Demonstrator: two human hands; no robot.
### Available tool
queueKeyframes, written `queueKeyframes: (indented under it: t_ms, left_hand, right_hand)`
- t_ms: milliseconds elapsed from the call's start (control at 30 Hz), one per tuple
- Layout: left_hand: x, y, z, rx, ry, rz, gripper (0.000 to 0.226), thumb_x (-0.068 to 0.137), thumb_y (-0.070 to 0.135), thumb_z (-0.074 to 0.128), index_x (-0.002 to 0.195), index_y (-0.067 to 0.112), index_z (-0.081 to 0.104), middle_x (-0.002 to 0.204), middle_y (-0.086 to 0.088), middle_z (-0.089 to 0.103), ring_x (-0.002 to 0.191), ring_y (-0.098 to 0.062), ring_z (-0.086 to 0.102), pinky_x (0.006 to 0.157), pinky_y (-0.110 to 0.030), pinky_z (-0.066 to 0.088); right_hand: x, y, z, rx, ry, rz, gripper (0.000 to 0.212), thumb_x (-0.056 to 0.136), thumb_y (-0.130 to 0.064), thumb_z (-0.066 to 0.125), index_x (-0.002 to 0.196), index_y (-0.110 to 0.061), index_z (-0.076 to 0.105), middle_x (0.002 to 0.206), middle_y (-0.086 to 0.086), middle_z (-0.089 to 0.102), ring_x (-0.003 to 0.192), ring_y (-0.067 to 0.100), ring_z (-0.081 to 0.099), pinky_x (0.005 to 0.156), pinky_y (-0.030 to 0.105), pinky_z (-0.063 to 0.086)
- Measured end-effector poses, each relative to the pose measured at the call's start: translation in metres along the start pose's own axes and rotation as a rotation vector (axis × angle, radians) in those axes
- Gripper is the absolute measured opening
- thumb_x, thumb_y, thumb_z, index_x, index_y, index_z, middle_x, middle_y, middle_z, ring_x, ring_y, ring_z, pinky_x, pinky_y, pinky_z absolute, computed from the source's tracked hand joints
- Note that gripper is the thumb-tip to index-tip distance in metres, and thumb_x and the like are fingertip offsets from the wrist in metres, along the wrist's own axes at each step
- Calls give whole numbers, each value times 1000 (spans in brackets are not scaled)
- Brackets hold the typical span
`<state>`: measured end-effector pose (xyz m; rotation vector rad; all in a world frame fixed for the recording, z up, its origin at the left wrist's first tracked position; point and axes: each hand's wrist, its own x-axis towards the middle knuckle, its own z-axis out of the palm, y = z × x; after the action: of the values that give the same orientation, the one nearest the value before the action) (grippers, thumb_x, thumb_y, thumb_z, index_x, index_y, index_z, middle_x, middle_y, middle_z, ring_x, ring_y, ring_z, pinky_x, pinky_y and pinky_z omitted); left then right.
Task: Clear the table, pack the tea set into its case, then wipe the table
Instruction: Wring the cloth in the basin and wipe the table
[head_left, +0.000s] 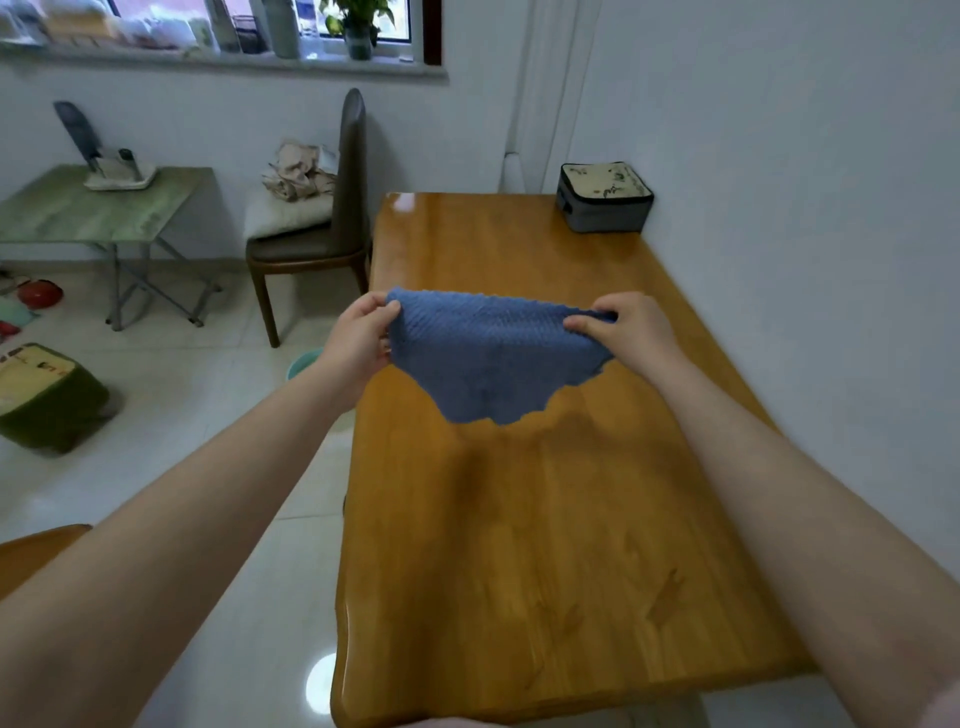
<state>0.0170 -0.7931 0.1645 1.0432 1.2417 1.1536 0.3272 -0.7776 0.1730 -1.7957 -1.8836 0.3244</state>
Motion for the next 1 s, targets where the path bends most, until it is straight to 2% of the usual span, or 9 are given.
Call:
queueKeyframes:
  t_ms: [100,200,267,367,500,667,767,900,1000]
  left_hand:
    - [-9,-26,-10,40,14,-48,12,101,21,47,95,16,57,81,-3,57,59,-8,56,65,-31,46]
    - [-30,-75,-26,89,9,-166,21,100,23,47,112,10,58,110,-11,64,97,-23,65,82,-41,54]
    - [-48,-108,-37,142,10,-243,23,100,25,48,114,11,59,116,-13,64,106,-29,63,86,-46,54]
    - [-72,-146,-51,201,-5,-338,18,99,28,49,106,16,60,111,-12,66,104,-31,64,81,-46,54]
    - [-96,-174,-60,243,-33,-442,16,100,27,49,98,16,61,107,-12,65,97,-29,64,74,-39,53]
    - [-87,-185,-60,318,-5,-426,19,101,27,47,102,16,62,103,-5,65,98,-24,62,83,-42,53]
    - [-62,-190,-54,369,36,-356,15,101,21,47,99,24,61,101,0,65,96,-17,61,78,-33,52]
    - [-25,-202,-48,414,48,-313,14,99,16,51,102,20,63,99,-3,69,95,-20,64,78,-32,52]
    - [-7,-221,-47,589,12,-263,28,94,20,60,121,24,57,106,4,66,103,-19,62,88,-37,51]
  right_hand:
    - [-21,12,21,104,-103,31,49,80,-48,71,61,-6,56,56,9,45,56,17,43,54,34,27]
    - [-62,24,57,159,-256,71,44,82,-40,74,57,-10,53,52,-2,38,51,9,37,53,30,23]
    - [-92,34,86,186,-360,99,43,83,-35,74,56,-13,49,51,-6,32,46,5,32,50,26,20]
    - [-135,49,126,210,-500,182,48,84,-34,74,52,-19,41,52,-6,28,48,4,26,52,29,18]
    - [-168,67,157,232,-643,273,45,82,-44,72,58,-22,42,57,-6,35,56,9,36,59,32,27]
    - [-156,67,167,233,-584,289,37,89,-32,67,57,-24,49,55,-11,43,58,5,42,64,31,34]
    - [-136,67,172,175,-529,305,32,90,-35,64,62,-25,52,61,-9,47,60,7,44,61,31,34]
    - [-113,70,179,56,-500,323,26,92,-44,60,78,-22,63,72,-6,59,73,15,59,58,28,35]
    - [-99,80,186,-134,-477,272,31,87,-53,62,104,-27,66,98,-8,65,96,13,59,71,27,43]
